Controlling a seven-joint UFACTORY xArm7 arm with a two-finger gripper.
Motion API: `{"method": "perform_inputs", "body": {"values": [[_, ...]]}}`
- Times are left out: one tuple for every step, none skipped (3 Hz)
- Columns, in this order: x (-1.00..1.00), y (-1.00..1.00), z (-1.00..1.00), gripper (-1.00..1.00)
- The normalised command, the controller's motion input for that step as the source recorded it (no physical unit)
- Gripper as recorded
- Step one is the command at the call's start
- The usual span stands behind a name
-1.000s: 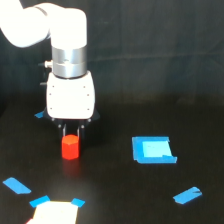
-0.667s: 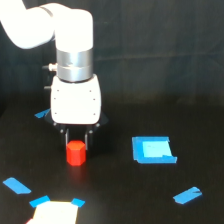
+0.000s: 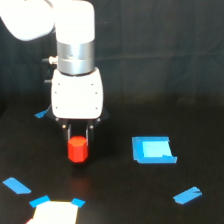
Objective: Pick up the red object from the table
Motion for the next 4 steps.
{"method": "perform_inputs", "body": {"values": [[0.88,-0.12,1.0,-0.37],[1.0,0.17,1.0,-0.49],[0.81,-0.11,0.91,-0.22],[-0.37,-0.07,1.0,-1.0]]}}
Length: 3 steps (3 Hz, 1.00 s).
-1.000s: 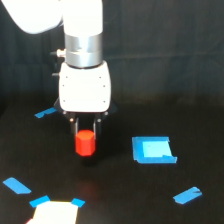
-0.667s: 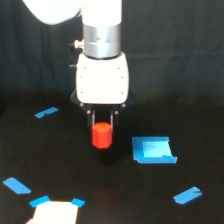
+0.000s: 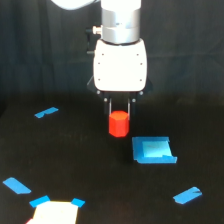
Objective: Pick up the red object from the table
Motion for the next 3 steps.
{"method": "perform_inputs", "body": {"values": [[-0.38,-0.42,0.86,-1.0],[-0.23,-0.36,0.83,-0.98],[-0.02,-0.34,1.0,-1.0]]}}
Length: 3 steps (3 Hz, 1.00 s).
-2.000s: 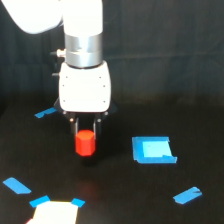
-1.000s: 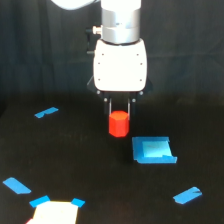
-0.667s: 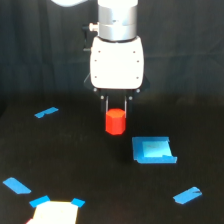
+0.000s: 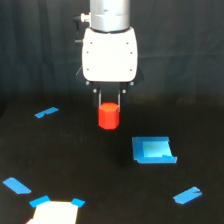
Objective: Pick up the red object from the table
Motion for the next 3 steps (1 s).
{"method": "perform_inputs", "body": {"values": [[-0.45,-0.35,1.0,-1.0],[-0.63,-1.0,1.0,-1.0],[-0.65,-1.0,1.0,-1.0]]}}
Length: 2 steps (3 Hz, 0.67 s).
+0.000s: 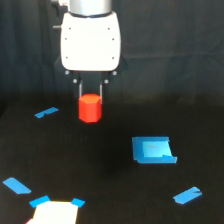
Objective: Pick up the red object from the table
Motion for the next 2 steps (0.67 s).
{"method": "perform_inputs", "body": {"values": [[-0.9,-1.0,0.85,-1.0],[-0.59,-0.17,0.86,-0.95]]}}
